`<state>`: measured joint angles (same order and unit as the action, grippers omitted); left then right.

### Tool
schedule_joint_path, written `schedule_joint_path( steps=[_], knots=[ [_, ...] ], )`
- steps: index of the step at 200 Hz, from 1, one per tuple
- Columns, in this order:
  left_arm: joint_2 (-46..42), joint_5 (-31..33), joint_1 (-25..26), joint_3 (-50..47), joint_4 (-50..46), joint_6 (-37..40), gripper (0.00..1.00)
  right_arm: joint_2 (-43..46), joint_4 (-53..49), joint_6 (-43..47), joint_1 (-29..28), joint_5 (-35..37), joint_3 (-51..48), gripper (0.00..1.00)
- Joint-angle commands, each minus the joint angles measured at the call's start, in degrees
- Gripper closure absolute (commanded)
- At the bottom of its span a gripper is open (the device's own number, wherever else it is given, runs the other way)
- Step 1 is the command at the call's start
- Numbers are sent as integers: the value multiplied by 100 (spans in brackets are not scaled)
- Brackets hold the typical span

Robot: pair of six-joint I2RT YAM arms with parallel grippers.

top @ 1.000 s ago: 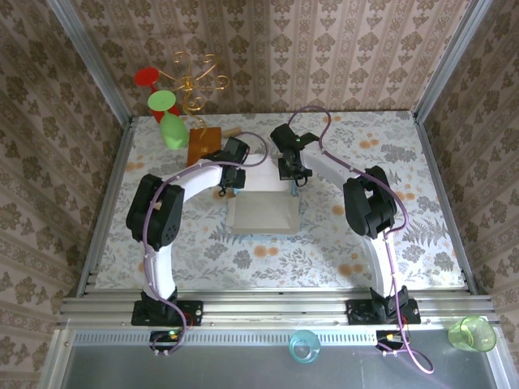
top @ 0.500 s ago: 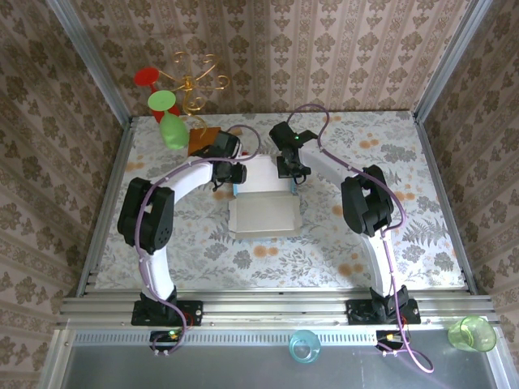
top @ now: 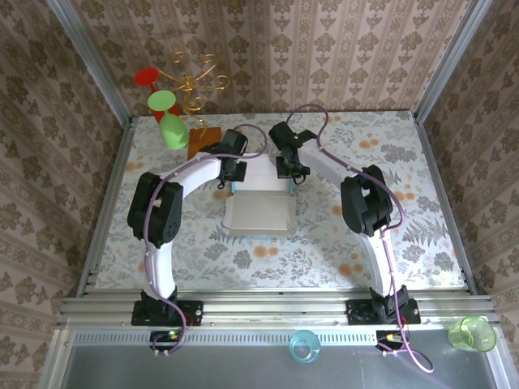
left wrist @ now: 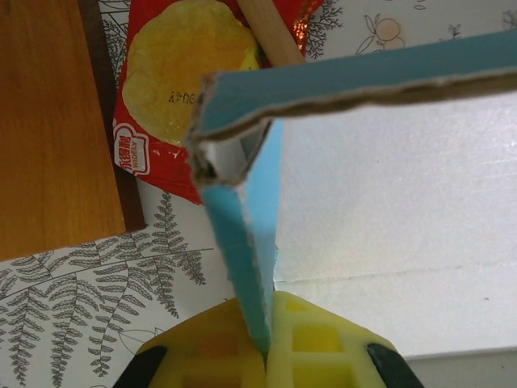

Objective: Fold the paper box

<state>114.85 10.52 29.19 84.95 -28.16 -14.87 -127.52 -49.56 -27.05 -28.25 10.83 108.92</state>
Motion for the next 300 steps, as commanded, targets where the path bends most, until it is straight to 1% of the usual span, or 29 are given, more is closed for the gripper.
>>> schedule_joint_path(
  steps=[1,24,44,60,66,74,88,105,123,148,160,180,191,199,208,226,241,273,300],
  knots=[
    [211,700,63,179,-631,-75,100,-179,-273,-19,9,-17,118,100],
    [292,887,178,210,-699,-181,100,-211,-317,-84,13,-90,185,100],
    [263,738,209,222,-682,-216,100,-264,-407,-101,21,-107,258,100],
    [106,643,251,298,-725,-268,70,-264,-474,-189,45,-81,261,100],
    [9,596,269,325,-743,-335,62,-260,-512,-258,68,-90,255,100],
    [-125,464,278,390,-806,-453,55,-258,-572,-375,106,-106,250,100],
    [-358,179,289,572,-969,-773,50,-233,-669,-593,182,-146,209,100],
    [-724,2,356,646,-1042,-1247,46,-171,-730,-790,261,-214,131,100],
    [-1115,-281,383,576,-994,-1795,45,-99,-784,-977,354,-328,34,100],
    [-1628,-119,464,555,-1251,-2650,48,21,-871,-1355,615,-637,-275,100],
    [-1767,2,473,661,-1727,-3131,48,138,-849,-1596,793,-848,-556,100],
    [-1831,81,489,972,-2985,-4028,47,365,-780,-1933,1068,-1151,-1003,100],
    [-1866,136,586,1085,-3614,-4408,47,453,-830,-2042,1156,-1195,-1143,100],
    [-1927,186,688,1059,-3872,-4594,46,497,-910,-2139,1212,-1207,-1195,100],
    [-2097,142,801,843,-3855,-4764,45,534,-994,-2248,1264,-1230,-1238,100],
    [-2435,-238,929,199,-3298,-5187,42,571,-1225,-2521,1294,-1173,-1257,100],
    [-2426,-395,1028,-39,-2880,-5297,39,554,-1467,-2771,1295,-1067,-1200,100],
    [-1877,-576,1080,263,-2641,-5189,34,420,-1743,-3115,1313,-1136,-1119,100],
    [-1556,-626,1063,477,-2872,-5149,29,370,-1699,-3314,1379,-1311,-1230,100]
  ],
)
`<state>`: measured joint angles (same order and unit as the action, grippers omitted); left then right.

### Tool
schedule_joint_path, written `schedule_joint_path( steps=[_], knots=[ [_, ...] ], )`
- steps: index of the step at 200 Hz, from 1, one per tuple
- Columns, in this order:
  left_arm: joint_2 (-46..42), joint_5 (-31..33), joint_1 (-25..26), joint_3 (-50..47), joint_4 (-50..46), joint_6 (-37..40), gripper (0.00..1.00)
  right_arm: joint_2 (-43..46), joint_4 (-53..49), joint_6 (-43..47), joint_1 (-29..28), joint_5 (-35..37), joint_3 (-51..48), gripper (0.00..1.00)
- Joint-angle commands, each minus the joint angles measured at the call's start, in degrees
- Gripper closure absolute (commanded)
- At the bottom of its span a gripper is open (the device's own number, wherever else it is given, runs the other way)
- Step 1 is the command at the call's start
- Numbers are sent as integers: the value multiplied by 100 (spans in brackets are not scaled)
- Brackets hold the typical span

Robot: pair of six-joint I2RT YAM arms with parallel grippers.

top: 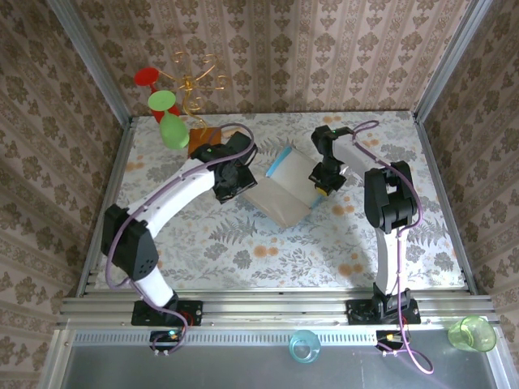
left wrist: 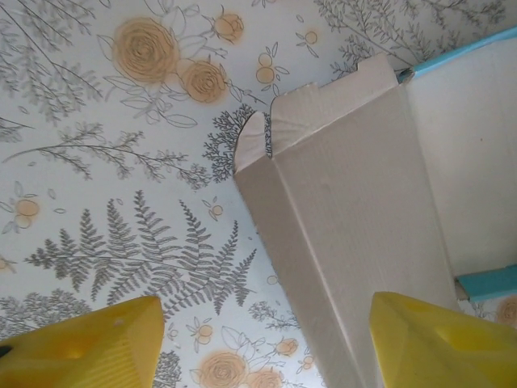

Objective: Fold the paper box

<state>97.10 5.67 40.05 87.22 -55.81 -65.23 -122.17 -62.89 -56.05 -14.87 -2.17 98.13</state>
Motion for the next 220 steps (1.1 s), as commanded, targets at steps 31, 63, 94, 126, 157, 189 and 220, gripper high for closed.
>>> schedule_joint_path(
  steps=[31,63,94,126,157,189,220],
  knots=[
    [108,-174,-17,76,-170,-352,27,-173,-298,-591,90,-189,-294,100],
    [128,-443,-6,-111,80,-671,27,-171,-246,-694,91,-293,-380,100],
    [372,-489,22,5,411,-701,31,-160,-137,-766,90,-456,-504,100],
    [745,-400,47,323,350,-628,50,-123,-65,-824,96,-556,-631,100],
    [997,-190,107,694,-60,-567,64,-38,16,-878,105,-614,-736,100],
    [1119,176,178,1008,-345,-502,81,59,125,-972,84,-720,-922,100],
    [1408,633,265,1591,-975,-162,100,250,284,-1159,62,-902,-1138,100]
  ],
)
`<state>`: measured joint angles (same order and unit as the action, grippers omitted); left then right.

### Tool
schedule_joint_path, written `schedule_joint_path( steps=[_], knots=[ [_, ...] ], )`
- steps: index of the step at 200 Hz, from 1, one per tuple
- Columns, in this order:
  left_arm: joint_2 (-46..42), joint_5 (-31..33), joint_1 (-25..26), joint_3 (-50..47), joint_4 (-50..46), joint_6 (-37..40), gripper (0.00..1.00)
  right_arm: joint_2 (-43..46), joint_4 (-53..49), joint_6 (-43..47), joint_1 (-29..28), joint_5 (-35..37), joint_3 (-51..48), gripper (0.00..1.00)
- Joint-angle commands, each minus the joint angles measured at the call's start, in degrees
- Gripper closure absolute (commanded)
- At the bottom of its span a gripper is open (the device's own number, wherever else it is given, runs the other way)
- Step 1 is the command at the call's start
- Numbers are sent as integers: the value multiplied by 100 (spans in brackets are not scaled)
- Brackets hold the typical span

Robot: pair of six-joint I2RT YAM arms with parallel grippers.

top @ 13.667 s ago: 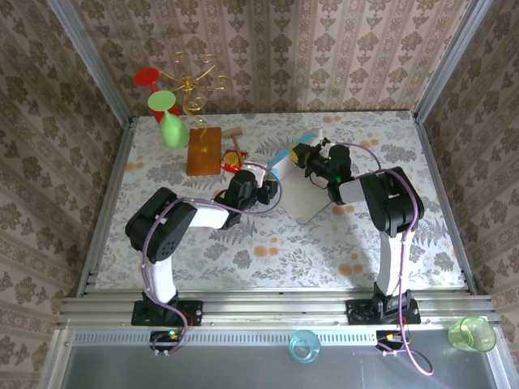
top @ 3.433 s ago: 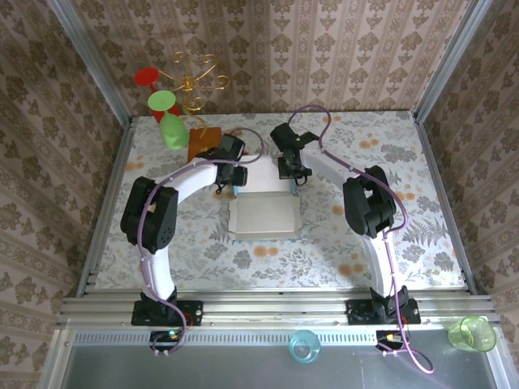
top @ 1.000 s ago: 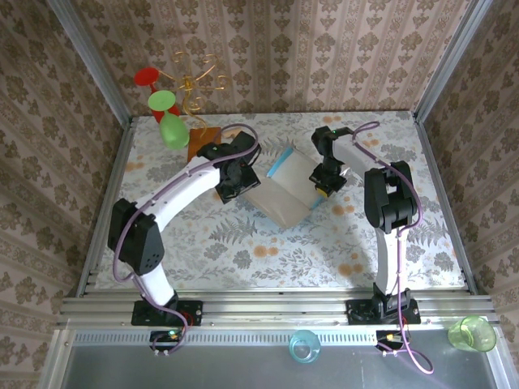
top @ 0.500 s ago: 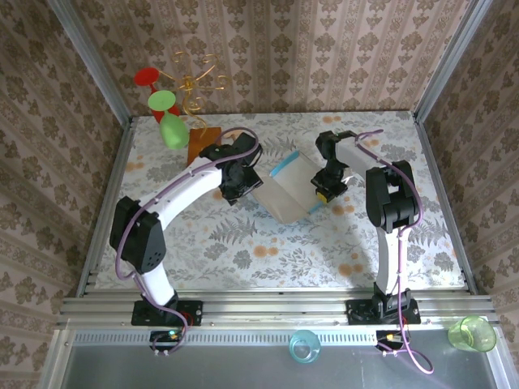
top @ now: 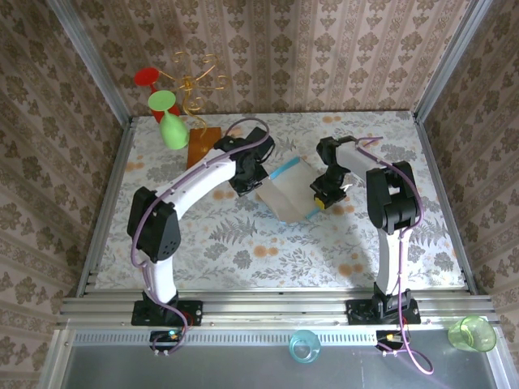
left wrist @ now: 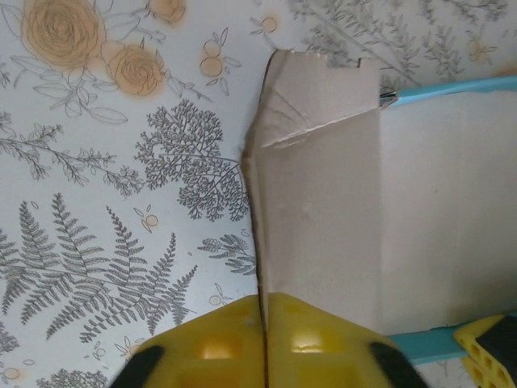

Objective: Fold the paper box

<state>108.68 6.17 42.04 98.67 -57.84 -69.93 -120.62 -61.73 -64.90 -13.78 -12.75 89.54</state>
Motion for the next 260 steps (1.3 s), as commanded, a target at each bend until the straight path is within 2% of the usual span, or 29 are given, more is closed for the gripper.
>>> schedule_joint_path(
  steps=[1,17,39,57,83,107,127,137,162,176,190,222,248,260],
  knots=[
    [258,598,67,457,-781,328,100,106,174,-280,-46,144,-292,100],
    [367,832,100,659,-1012,611,100,304,358,-467,-81,-87,-416,87],
    [523,1231,101,1007,-1343,1104,100,713,590,-837,-185,-457,-463,51],
    [669,1561,97,1394,-1573,1648,100,988,486,-1043,-289,-601,-171,31],
    [931,2111,89,2053,-1960,2511,100,1397,400,-1201,-405,-702,299,17],
    [1014,2509,65,2442,-1993,3466,100,1724,522,-1226,-416,-842,473,10],
    [1038,2526,24,2655,-1796,4438,100,1927,891,-1039,-423,-906,420,9],
    [1088,2463,8,2792,-1744,5012,100,2072,1238,-763,-408,-733,272,12],
    [1031,2402,6,2739,-1278,6549,100,2457,3157,209,-224,-768,-642,25],
    [949,2089,-12,2544,-940,7297,100,2460,4040,962,-85,-1058,-961,33],
    [936,1586,-59,2473,-858,7988,100,2483,4550,1892,-37,-1165,-1213,36],
    [803,904,-108,2076,-561,9094,100,2876,6317,3631,-38,-1481,-2389,39],
    [478,384,-131,1506,-87,10013,100,3212,7996,4547,-46,-1570,-3500,40],
    [275,137,-145,1221,253,10398,100,3231,8456,4926,-63,-1615,-3785,40]
  ],
)
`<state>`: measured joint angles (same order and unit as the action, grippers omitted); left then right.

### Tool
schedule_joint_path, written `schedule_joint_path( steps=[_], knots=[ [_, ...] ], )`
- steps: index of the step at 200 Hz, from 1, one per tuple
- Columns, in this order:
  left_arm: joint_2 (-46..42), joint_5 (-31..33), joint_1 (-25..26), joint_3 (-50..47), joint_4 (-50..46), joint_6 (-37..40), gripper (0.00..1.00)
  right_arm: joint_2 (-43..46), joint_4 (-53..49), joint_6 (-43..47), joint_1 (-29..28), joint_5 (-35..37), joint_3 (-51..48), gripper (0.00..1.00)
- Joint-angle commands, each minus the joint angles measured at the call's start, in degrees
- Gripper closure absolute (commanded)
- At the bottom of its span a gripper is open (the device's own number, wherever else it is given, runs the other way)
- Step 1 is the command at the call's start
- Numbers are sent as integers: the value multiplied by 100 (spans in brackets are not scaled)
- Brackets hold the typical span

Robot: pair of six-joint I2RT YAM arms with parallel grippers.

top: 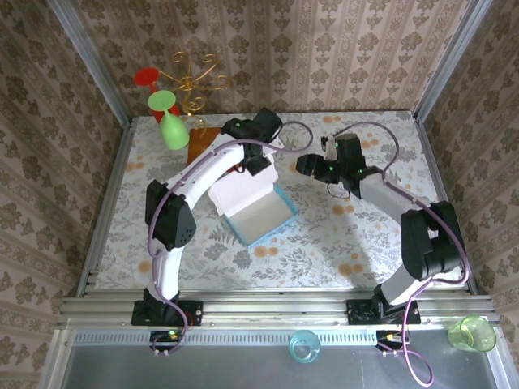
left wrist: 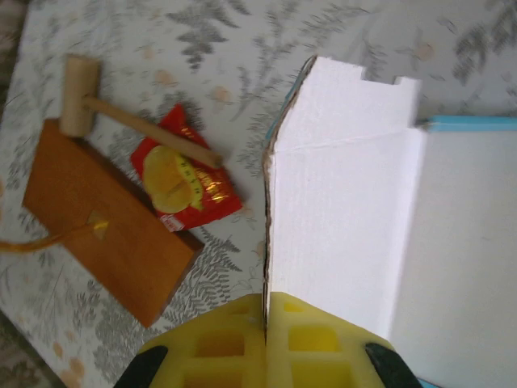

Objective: Fold the paper box

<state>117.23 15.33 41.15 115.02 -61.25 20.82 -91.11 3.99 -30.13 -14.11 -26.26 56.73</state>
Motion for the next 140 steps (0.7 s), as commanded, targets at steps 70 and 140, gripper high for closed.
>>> schedule_joint_path(
  steps=[70,140],
  knots=[
    [-644,-1143,-97,-740,1103,2031,100,-658,1586,2101,-303,-966,-43,38],
    [-612,-1261,-123,-744,1274,2220,100,-1001,1070,2383,-325,-1122,332,46]
  ],
)
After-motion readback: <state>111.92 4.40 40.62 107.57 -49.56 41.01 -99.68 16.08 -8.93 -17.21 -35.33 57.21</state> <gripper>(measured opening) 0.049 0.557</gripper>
